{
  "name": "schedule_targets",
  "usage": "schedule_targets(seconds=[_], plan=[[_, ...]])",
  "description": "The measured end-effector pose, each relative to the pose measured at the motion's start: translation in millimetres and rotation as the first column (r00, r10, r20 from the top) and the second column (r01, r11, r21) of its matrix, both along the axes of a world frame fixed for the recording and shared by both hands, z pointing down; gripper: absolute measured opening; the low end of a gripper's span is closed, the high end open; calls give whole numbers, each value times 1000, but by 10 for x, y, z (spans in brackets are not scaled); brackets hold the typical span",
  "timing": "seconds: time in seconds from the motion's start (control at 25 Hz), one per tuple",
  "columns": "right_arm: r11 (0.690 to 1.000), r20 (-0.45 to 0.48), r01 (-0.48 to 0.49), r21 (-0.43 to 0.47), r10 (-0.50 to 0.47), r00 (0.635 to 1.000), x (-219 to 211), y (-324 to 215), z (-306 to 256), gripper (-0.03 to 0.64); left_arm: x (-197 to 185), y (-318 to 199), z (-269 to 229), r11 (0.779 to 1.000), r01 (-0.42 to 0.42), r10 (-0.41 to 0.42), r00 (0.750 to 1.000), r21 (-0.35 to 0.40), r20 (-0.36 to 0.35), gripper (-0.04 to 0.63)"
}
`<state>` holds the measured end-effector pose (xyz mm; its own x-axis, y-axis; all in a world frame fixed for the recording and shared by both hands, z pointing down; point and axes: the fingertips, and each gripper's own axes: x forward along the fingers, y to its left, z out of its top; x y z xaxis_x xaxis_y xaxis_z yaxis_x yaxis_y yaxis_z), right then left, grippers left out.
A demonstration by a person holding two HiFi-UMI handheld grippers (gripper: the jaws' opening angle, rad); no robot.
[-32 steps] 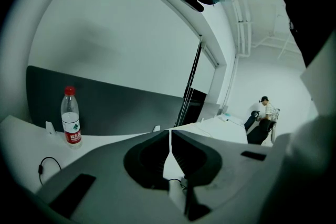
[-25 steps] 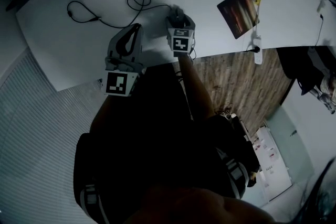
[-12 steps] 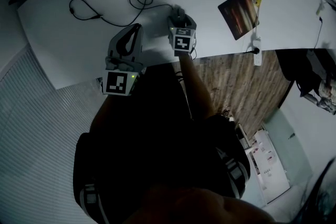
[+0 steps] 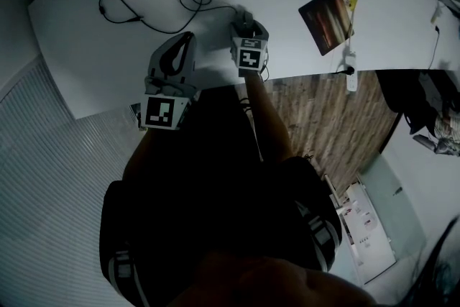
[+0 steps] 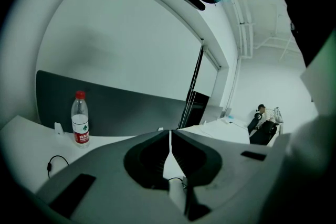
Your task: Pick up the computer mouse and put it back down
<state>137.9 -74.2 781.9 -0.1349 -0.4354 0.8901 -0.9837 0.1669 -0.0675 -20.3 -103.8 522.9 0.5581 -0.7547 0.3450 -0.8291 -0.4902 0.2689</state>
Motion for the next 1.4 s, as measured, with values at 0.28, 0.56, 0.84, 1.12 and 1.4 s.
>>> schedule_targets(seconds=[0.28, 0.56, 0.84, 1.12, 1.4], plan=[[999, 15, 8, 35, -8, 1000, -55, 20, -168, 291, -62, 97, -127, 1000, 10, -10, 1000, 23, -3, 12], [996, 24, 19, 88, -22, 999, -122, 26, -388, 290, -178, 184, -324, 997, 33, -33, 999, 65, -10, 12], [990, 28, 24, 140, -28, 999, -236, -1, -756, 290, -299, 273, -536, 994, 32, -32, 999, 105, -4, 12], [978, 42, 34, 206, -44, 998, -362, -103, -1145, 290, -432, 311, -751, 989, 45, -46, 999, 141, 5, 12], [967, 60, 33, 254, -50, 997, -409, -168, -1427, 290, -490, 332, -954, 979, 67, -68, 998, 191, -1, 12]])
